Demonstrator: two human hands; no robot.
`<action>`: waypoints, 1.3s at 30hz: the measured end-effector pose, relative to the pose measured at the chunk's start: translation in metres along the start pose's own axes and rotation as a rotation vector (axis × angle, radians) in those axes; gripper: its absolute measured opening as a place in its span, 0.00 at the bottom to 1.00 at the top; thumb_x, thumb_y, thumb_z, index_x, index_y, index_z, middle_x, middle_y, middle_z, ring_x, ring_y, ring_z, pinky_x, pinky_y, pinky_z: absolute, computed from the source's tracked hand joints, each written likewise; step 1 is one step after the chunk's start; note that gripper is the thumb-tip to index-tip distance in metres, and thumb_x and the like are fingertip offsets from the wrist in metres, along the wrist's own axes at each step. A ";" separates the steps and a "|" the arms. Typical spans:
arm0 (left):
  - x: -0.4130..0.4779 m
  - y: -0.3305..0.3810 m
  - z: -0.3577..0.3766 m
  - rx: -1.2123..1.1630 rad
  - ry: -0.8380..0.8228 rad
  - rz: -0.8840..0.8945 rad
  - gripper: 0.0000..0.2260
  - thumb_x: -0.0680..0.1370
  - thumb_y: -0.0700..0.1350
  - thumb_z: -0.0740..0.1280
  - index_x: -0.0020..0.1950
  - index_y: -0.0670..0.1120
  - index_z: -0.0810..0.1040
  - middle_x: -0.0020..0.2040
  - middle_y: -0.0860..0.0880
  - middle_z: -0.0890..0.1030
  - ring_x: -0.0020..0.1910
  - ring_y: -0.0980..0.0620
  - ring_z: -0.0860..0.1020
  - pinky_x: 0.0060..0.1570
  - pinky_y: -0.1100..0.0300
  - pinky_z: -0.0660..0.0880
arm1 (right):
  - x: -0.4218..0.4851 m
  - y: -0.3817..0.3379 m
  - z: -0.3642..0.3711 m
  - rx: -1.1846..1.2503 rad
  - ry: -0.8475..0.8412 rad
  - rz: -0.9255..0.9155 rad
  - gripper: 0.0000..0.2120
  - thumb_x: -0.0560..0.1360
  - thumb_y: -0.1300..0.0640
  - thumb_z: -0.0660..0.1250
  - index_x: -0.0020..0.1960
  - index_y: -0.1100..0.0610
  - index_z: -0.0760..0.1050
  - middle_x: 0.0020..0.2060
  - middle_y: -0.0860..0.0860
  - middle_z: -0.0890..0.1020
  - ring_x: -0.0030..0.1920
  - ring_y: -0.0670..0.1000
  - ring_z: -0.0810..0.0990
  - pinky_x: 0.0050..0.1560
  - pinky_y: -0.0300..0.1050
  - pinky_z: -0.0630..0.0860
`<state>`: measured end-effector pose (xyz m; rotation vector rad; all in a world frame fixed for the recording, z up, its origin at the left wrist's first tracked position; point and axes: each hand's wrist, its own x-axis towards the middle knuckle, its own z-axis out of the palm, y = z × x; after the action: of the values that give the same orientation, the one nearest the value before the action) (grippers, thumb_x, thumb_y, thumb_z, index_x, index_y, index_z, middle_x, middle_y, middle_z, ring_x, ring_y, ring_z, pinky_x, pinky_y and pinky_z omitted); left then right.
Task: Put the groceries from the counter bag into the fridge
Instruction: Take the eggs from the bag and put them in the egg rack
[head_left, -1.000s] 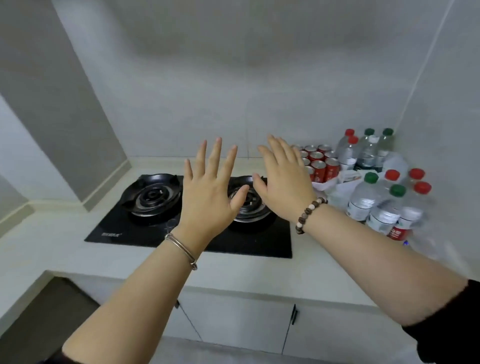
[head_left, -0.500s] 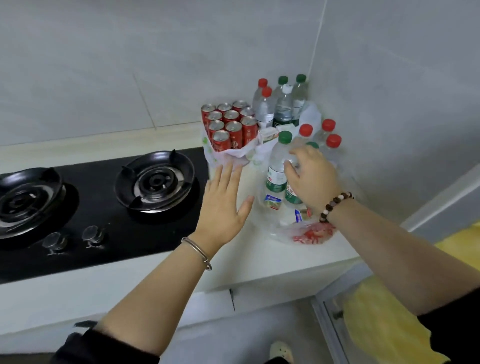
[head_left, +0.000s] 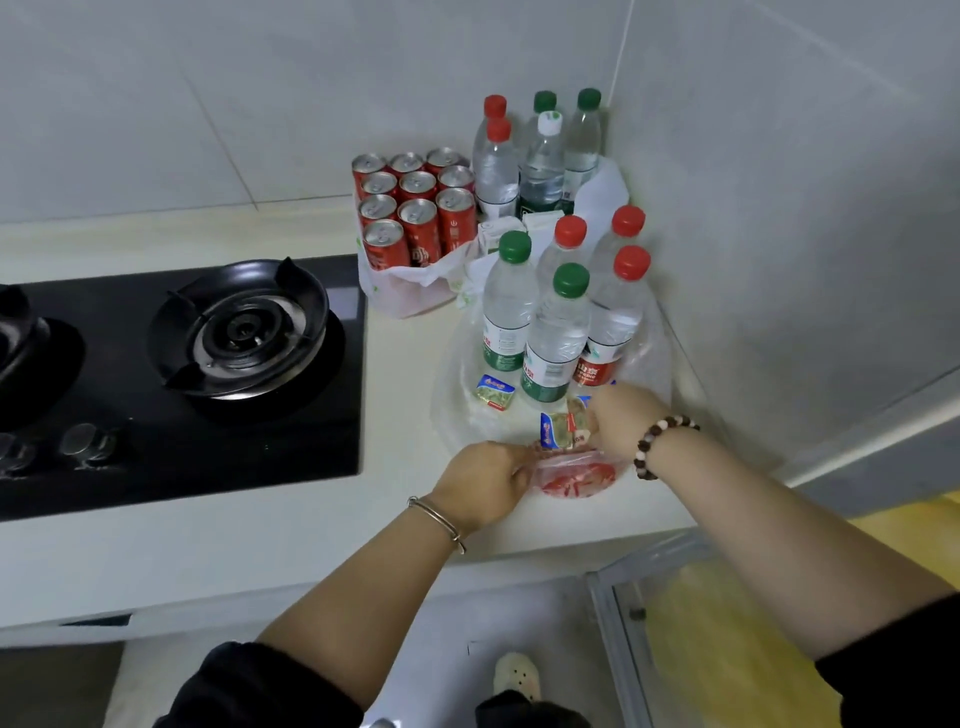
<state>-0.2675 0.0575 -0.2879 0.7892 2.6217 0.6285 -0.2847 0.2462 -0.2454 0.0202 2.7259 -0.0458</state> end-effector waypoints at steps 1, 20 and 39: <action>0.001 0.001 0.003 0.006 -0.038 0.009 0.22 0.72 0.50 0.53 0.57 0.47 0.81 0.52 0.44 0.83 0.51 0.42 0.78 0.47 0.54 0.74 | 0.000 0.003 0.005 -0.039 -0.035 -0.010 0.16 0.74 0.64 0.63 0.29 0.58 0.64 0.27 0.51 0.68 0.28 0.52 0.70 0.29 0.40 0.66; 0.064 0.051 0.040 -0.035 0.032 -0.246 0.15 0.77 0.54 0.64 0.59 0.49 0.79 0.52 0.45 0.81 0.52 0.43 0.78 0.47 0.55 0.73 | 0.007 0.036 0.012 0.225 0.075 0.117 0.09 0.70 0.64 0.64 0.32 0.59 0.68 0.31 0.54 0.72 0.31 0.53 0.70 0.31 0.40 0.65; 0.054 0.033 0.033 -0.505 0.047 -0.378 0.10 0.69 0.49 0.70 0.44 0.45 0.76 0.38 0.51 0.77 0.41 0.49 0.75 0.47 0.58 0.74 | 0.018 0.030 0.033 -0.008 0.048 -0.015 0.05 0.74 0.60 0.61 0.47 0.59 0.74 0.47 0.55 0.77 0.41 0.54 0.73 0.39 0.43 0.68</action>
<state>-0.2819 0.1245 -0.3096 0.1253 2.3885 1.1289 -0.2867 0.2753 -0.2838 -0.0008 2.7743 -0.0390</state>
